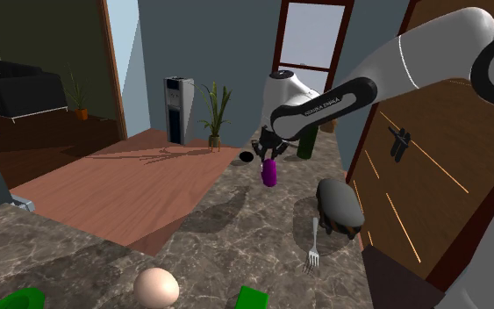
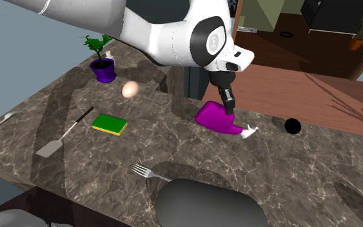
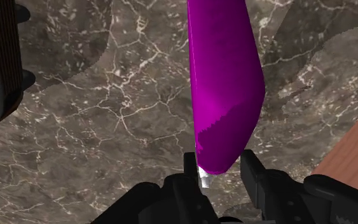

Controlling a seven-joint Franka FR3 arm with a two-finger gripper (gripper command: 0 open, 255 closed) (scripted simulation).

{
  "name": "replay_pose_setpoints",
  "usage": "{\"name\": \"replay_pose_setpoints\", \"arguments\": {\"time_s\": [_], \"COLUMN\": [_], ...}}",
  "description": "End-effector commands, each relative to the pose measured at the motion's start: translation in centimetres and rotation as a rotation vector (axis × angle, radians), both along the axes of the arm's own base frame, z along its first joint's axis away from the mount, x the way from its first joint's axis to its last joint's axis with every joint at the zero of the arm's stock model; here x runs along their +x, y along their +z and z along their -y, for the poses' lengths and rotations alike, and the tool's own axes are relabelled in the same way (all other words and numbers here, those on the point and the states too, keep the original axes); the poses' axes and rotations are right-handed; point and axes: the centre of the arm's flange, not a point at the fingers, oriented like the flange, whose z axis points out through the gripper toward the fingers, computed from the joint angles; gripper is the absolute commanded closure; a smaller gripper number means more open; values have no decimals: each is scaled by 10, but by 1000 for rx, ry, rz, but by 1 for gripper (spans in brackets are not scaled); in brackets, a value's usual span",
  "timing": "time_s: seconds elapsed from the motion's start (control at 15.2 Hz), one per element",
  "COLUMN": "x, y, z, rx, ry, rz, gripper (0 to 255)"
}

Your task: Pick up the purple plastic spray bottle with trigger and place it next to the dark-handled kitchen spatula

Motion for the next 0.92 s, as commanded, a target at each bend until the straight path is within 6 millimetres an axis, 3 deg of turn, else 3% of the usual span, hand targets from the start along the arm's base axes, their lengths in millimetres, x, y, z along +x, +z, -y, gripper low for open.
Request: {"name": "replay_pose_setpoints", "arguments": {"time_s": [0.0, 0.86], "x": [0, 0], "y": [10, 79], "z": [-1, -1], "rx": [0, 0], "ry": [0, 0], "rz": [0, 0], "gripper": [255, 255]}}
